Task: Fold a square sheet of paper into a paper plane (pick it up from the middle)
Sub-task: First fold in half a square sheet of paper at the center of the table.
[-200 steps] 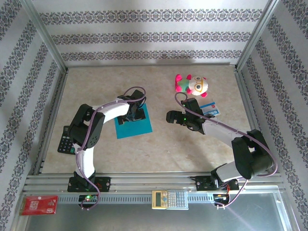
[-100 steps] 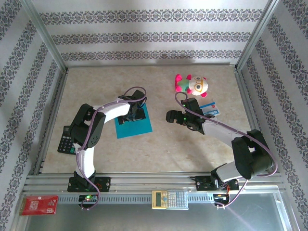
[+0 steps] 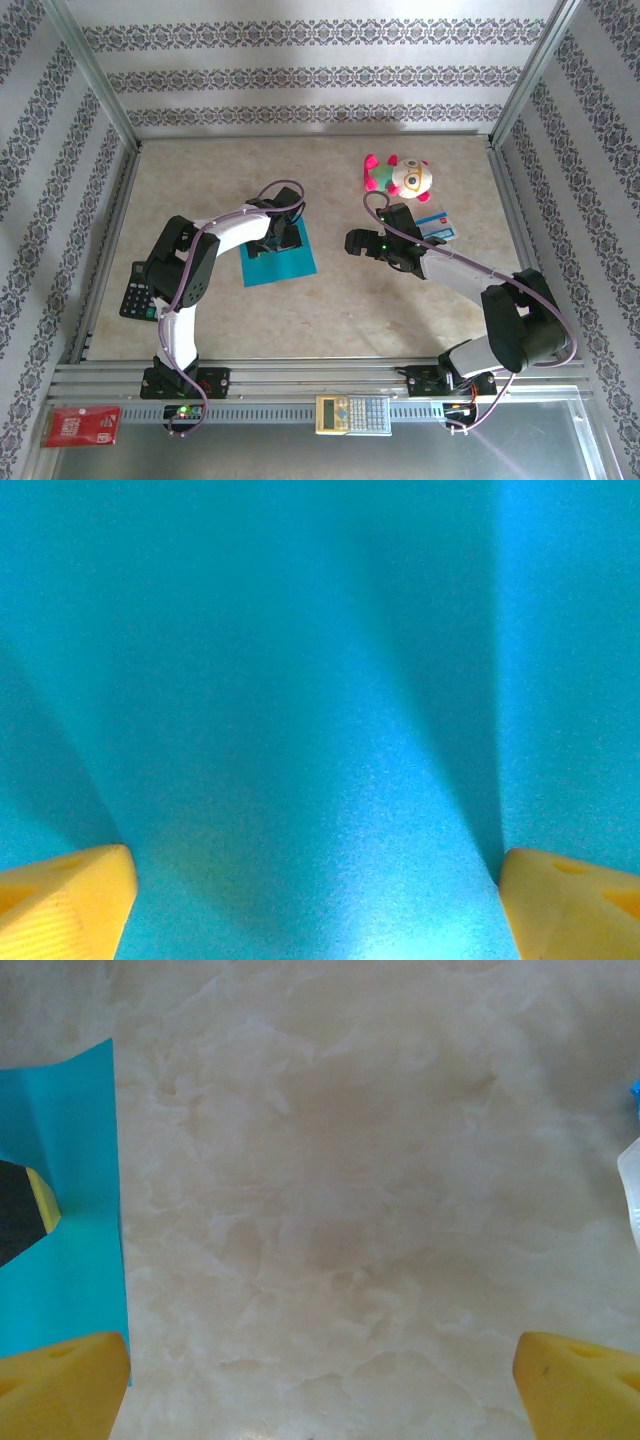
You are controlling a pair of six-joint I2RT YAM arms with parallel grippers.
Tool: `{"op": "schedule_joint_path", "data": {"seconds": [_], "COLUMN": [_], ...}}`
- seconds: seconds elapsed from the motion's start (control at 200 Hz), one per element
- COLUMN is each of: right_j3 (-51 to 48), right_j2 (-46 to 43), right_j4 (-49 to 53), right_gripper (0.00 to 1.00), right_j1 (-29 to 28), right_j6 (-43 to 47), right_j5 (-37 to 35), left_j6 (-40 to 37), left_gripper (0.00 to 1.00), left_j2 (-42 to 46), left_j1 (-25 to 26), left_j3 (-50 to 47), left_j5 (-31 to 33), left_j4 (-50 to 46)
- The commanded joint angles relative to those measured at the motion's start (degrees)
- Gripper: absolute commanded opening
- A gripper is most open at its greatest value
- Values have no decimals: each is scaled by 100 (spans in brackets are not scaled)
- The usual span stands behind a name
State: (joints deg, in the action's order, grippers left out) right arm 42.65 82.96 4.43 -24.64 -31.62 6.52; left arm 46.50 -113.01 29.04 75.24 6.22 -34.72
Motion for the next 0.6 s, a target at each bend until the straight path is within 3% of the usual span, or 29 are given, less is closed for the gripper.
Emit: {"op": "schedule_joint_path", "data": {"seconds": [0.0,0.095,0.365,0.595], "right_j3": [-64,-47,102,223], "right_j2": [-44,-50,-91,-345], "right_j4": [-53,-31,131,419], "right_gripper": [98,98,98,98], "right_j1": [-32,-32,2,366], "right_j6": [-84,-89,15,218], "right_j5": [-11,-24,-37,31], "left_j6": [-82,-110,-282,-374], "left_gripper": [91,85,54,30], "left_j2": [-207,-50,455,926], "left_j1": [119,126,124,156], "left_j3": [-194,-224,-487,-848], "left_j5": [-434,-606,-1553,-2671], "left_j4": [57,218,1213,2431]}}
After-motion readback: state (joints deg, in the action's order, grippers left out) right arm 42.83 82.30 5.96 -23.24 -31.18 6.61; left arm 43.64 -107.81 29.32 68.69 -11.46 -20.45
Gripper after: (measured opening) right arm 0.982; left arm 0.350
